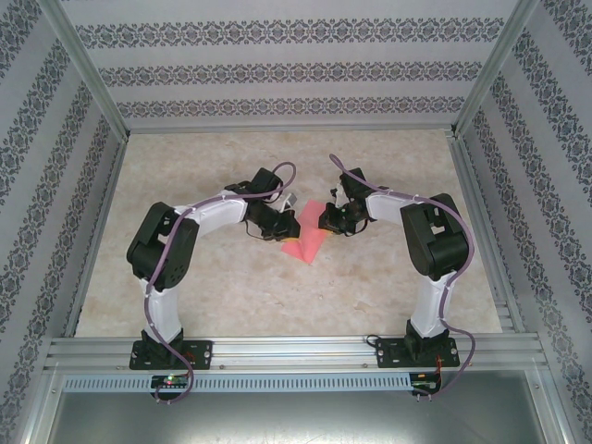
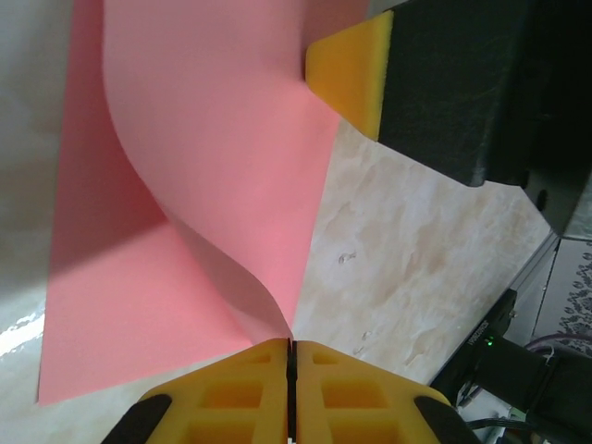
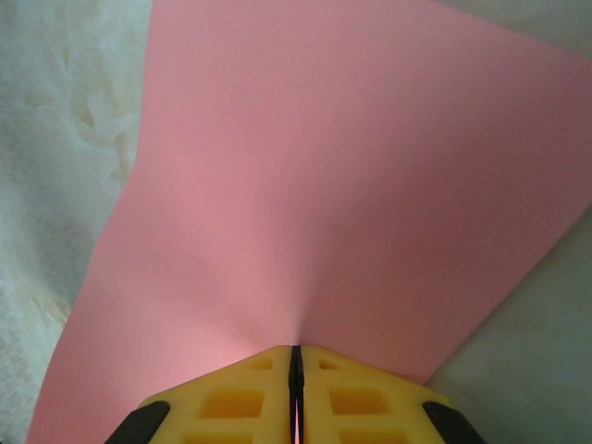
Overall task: Fold a paper plane with a square sheet of paper (pick it up from the middle)
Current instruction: Fold the triangle a second time at the center of the table.
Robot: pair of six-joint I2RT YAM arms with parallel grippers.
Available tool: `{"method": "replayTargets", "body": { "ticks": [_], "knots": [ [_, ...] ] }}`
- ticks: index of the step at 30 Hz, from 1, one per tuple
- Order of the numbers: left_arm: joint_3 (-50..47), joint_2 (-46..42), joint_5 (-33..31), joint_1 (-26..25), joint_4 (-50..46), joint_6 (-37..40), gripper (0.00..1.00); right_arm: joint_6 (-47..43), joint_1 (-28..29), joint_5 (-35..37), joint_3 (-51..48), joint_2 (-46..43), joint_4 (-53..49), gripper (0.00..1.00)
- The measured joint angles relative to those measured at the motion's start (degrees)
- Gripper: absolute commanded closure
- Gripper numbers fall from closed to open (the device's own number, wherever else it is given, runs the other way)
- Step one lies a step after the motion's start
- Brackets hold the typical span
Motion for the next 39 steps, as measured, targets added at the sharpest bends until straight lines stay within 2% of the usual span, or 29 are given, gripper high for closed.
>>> {"method": "replayTargets", "body": {
  "ticks": [20, 39],
  "knots": [
    [8.0, 8.5, 0.9, -2.0, -1.3, 0.4, 0.9, 0.1, 0.1, -0.7, -0.2, 0.0, 2.3, 0.9],
    [12.0, 12.5, 0.8, -2.0, -1.3, 0.2, 0.91, 0.6, 0.0, -2.7, -0.9, 0.0, 4.1, 0.9]
  ]
}}
